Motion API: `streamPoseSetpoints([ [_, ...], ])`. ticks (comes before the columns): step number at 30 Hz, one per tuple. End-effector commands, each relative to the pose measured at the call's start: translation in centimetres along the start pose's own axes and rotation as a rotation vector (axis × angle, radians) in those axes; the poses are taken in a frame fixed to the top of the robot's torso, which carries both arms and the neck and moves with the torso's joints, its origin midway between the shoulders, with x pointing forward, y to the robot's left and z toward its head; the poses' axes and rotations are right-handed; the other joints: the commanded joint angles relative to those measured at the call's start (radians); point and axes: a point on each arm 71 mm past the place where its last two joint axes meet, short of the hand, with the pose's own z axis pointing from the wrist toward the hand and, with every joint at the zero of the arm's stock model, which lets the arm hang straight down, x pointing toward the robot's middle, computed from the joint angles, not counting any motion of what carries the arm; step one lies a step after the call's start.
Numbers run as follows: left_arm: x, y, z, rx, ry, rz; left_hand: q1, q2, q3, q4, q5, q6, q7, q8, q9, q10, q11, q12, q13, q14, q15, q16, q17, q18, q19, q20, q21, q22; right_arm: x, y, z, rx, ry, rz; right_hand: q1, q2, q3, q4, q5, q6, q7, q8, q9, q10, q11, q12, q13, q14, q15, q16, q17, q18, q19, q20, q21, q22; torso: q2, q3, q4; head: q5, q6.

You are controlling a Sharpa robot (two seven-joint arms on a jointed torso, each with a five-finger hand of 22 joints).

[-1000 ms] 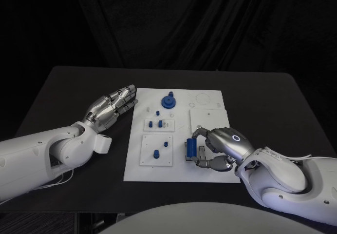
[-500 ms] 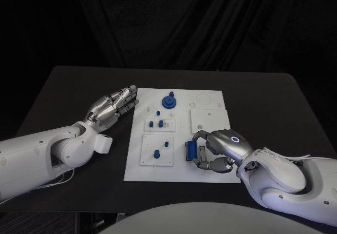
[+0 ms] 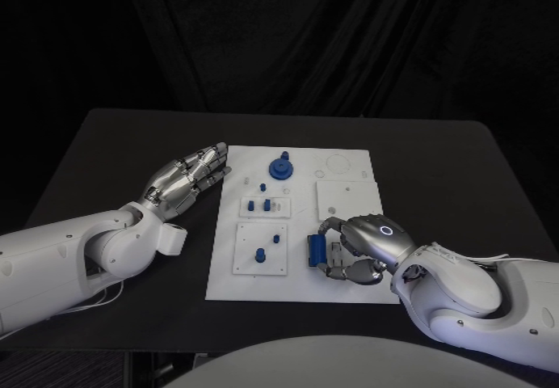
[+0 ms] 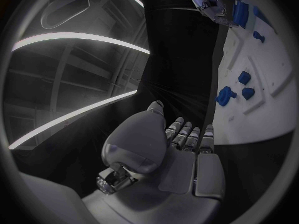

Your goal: Assemble the parts on the task board

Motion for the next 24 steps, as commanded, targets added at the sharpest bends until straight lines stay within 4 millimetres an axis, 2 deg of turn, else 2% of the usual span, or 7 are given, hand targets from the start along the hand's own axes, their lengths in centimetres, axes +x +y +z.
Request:
streamPoseSetpoints([
  [1,0.26,0.03,0.04,0.007,0.014,-0.015,0.003,0.004,0.004,0.004,-0.001,0.008,0.04,0.006,0.001,0.005,0.005,0.004,0.001,0.001,0.008,-0.004,-0.001,-0.004,0.002,0.008,0.005,0.0,0.37,-0.2,0.0,0.024,0.026,-0.015,0.011,0.005,-0.027,0.0,-0.087,-0.012,0.0,-0.01,-0.015,0.104,0.007,0.003,0.263,0.088,0.001,-0.004,0.181,0.016,0.002,0.001,-0.007,0.189,-0.001,-0.0007,0.0002,-0.001,0.0],
  [5,0.24,0.06,0.01,0.006,0.013,-0.015,0.003,0.004,0.005,0.004,0.0,0.01,0.041,0.007,0.002,0.006,0.005,0.004,0.001,0.001,0.008,-0.004,-0.001,-0.004,0.002,0.007,0.005,0.0,0.37,-0.22,0.04,0.026,0.024,-0.014,0.025,0.005,-0.064,0.002,-0.192,-0.031,0.003,-0.024,-0.039,0.104,0.01,0.003,0.263,0.088,0.003,-0.005,0.179,0.017,0.001,0.003,-0.012,0.188,-0.002,0.0001,-0.0004,0.001,0.0],
  [10,0.22,0.08,-0.02,0.005,0.013,-0.016,0.004,0.004,0.005,0.004,0.001,0.013,0.042,0.007,0.002,0.006,0.005,0.004,0.001,0.001,0.008,-0.004,-0.001,-0.004,0.002,0.007,0.005,0.0,0.35,-0.16,0.06,0.025,0.02,-0.012,0.028,-0.01,-0.095,0.004,-0.29,-0.055,0.006,-0.04,-0.063,0.104,0.013,0.003,0.263,0.087,0.006,-0.007,0.176,0.018,-0.001,0.006,-0.018,0.186,-0.002,0.0002,0.0002,0.0,0.0],
  [12,0.23,0.08,-0.02,0.005,0.013,-0.016,0.004,0.004,0.005,0.004,0.001,0.013,0.042,0.007,0.002,0.006,0.005,0.004,0.001,0.001,0.008,-0.004,-0.001,-0.004,0.002,0.007,0.005,0.0,0.33,-0.13,0.06,0.023,0.019,-0.011,0.03,-0.034,-0.116,0.005,-0.354,-0.076,0.007,-0.052,-0.076,0.104,0.014,0.003,0.263,0.086,0.007,-0.008,0.173,0.019,-0.002,0.007,-0.021,0.186,-0.002,-0.0001,-0.0004,0.0,0.0],
  [15,0.24,0.1,-0.02,0.005,0.014,-0.017,0.004,0.004,0.005,0.004,0.001,0.013,0.042,0.007,0.002,0.006,0.005,0.004,0.001,0.001,0.008,-0.004,-0.001,-0.004,0.002,0.007,0.005,0.0,0.29,-0.06,0.06,0.02,0.013,-0.007,0.032,-0.056,-0.135,0.006,-0.397,-0.089,0.009,-0.058,-0.085,0.104,0.015,0.003,0.263,0.086,0.008,-0.009,0.172,0.019,-0.002,0.008,-0.023,0.186,-0.002,0.0,-0.0008,0.002,0.0],
  [17,0.25,0.11,-0.03,0.004,0.014,-0.017,0.004,0.004,0.005,0.004,0.001,0.015,0.042,0.008,0.002,0.006,0.005,0.004,0.001,0.001,0.008,-0.004,-0.001,-0.004,0.002,0.007,0.005,0.0,0.21,-0.04,0.05,0.018,0.002,-0.001,0.029,-0.083,-0.161,0.007,-0.475,-0.1,0.01,-0.063,-0.094,0.104,0.016,0.003,0.263,0.086,0.009,-0.008,0.174,0.019,-0.002,0.008,-0.022,0.186,-0.002,0.0003,-0.0005,0.002,0.0],
  [24,0.2,0.11,-0.08,0.003,0.012,-0.016,0.004,0.004,0.006,0.003,0.001,0.017,0.044,0.008,0.003,0.006,0.005,0.005,0.001,0.001,0.008,-0.004,-0.001,-0.004,0.002,0.007,0.005,0.0,-0.15,0.0,-0.05,0.005,-0.042,0.023,0.043,-0.088,-0.163,0.007,-0.477,-0.128,0.014,-0.074,-0.106,0.104,0.019,0.003,0.263,0.086,0.011,-0.008,0.174,0.019,-0.003,0.01,-0.026,0.185,-0.001,0.0002,-0.0011,0.006,0.0],
])
